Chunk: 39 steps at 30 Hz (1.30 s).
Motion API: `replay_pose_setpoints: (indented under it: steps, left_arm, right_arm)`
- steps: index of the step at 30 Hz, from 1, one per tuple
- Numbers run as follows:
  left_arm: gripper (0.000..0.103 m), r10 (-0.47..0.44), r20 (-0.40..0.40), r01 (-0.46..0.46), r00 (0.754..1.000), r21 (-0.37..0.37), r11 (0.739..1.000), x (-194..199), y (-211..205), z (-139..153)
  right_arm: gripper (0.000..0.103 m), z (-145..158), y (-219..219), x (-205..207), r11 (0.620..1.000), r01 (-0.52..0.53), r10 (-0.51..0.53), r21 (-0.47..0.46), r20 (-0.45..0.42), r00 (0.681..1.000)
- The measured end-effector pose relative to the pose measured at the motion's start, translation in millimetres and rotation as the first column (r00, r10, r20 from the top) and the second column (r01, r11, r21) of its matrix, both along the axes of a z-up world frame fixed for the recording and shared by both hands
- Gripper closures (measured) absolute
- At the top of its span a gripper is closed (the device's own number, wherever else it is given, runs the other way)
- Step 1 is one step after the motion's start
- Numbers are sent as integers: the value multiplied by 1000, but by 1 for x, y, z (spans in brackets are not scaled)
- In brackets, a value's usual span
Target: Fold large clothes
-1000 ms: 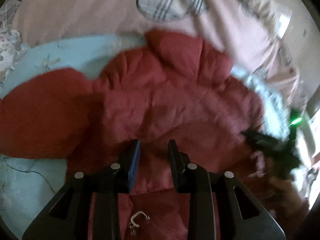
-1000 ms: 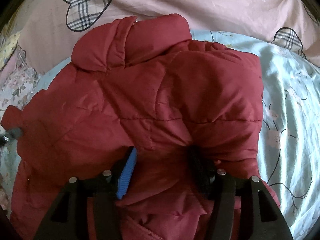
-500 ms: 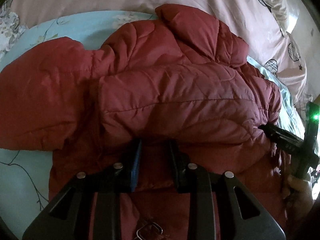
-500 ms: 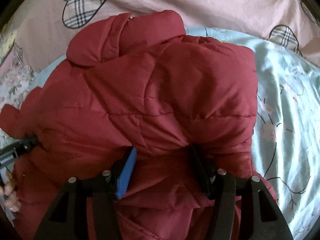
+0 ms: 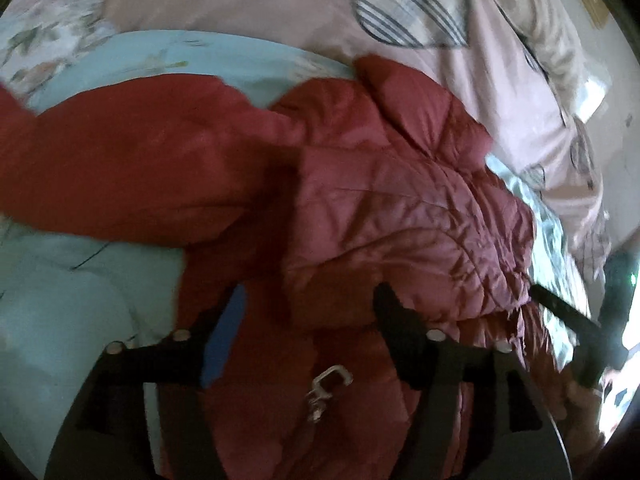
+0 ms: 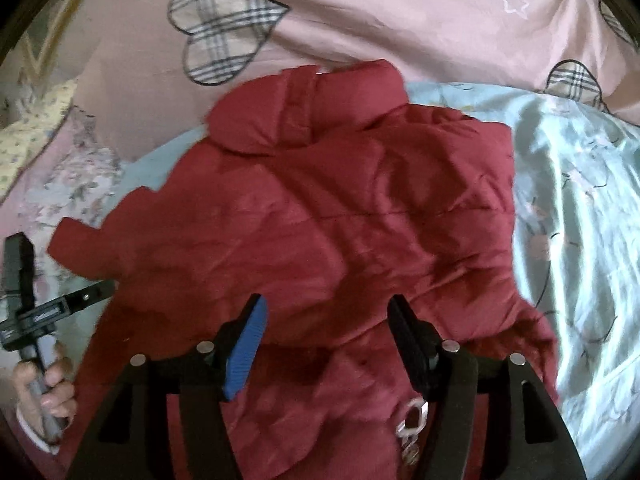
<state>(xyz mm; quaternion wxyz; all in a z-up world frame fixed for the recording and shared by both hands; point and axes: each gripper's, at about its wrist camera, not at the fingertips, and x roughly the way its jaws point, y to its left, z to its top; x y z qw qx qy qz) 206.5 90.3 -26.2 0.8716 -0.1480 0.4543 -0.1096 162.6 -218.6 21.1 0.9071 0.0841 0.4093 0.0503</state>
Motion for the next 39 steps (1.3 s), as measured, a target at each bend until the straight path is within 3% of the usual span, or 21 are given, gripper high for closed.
replay_pose_setpoints:
  steps: [12,29,35,39]
  left_arm:
    - [36,174,-25,-175,984,-44,984,-14,76,-7]
    - [36,374,-57,-377,926,-46,925,-19,166,-23]
    - [36,471,-64,-474,880,-59,878,-13,206,-25]
    - [36,554,-61,-556,831,-34,830,2,241,-27]
  right_arm:
    - [35,3,28,-39,997,-74,75,28,-16,997]
    - [29,2,44,-62,995,-93,94,45,-35,995]
    - [29,0,44,-69,994,-88,91,71,-41,995]
    - [29,0,45,-75,993,-91,94,74,-45,995]
